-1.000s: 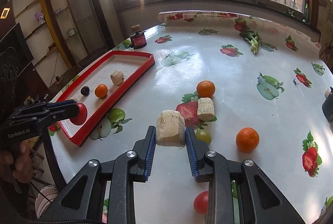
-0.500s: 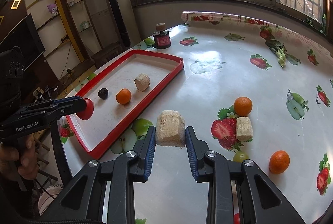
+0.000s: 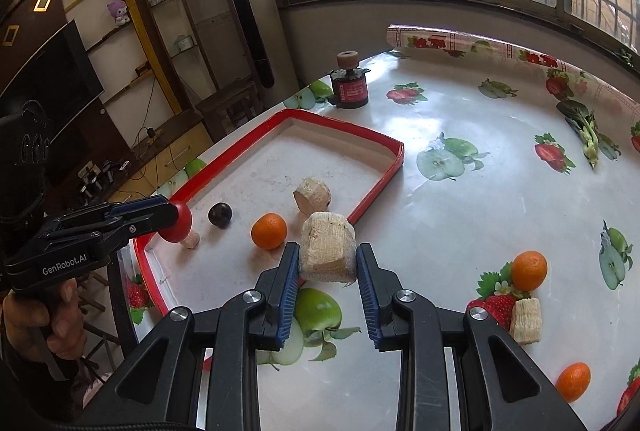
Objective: Organize fruits
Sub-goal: 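Carry the tomato and block into the tray and open both grippers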
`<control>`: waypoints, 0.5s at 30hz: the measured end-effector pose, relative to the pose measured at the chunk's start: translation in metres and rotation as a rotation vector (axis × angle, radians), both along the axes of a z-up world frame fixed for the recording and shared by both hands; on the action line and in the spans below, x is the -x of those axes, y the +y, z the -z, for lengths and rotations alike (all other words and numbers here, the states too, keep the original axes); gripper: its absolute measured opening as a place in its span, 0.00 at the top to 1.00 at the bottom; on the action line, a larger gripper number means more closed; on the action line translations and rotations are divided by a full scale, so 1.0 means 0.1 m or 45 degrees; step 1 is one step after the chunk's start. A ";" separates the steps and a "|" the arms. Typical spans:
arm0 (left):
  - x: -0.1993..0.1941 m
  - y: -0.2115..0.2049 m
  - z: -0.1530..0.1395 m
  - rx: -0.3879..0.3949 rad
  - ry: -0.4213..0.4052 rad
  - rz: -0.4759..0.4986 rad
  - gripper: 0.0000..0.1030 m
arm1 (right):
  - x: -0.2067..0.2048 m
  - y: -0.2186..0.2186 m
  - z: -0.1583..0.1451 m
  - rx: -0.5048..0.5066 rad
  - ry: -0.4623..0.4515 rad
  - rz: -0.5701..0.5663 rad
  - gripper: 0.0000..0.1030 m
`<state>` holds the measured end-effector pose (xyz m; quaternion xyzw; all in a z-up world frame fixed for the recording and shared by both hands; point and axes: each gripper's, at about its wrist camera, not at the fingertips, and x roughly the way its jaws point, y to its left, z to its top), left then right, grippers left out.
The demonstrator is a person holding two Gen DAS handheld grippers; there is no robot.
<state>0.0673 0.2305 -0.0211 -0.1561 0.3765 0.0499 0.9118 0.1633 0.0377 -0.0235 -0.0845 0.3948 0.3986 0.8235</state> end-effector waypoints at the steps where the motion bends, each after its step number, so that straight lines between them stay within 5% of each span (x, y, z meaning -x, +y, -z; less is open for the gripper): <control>1: -0.03 0.03 0.00 -0.003 0.001 -0.005 0.76 | -0.03 0.05 0.00 -0.002 0.001 -0.005 0.72; 15: -0.62 0.39 0.17 -0.022 0.069 -0.090 0.76 | -0.62 0.71 0.09 0.013 0.033 -0.033 0.72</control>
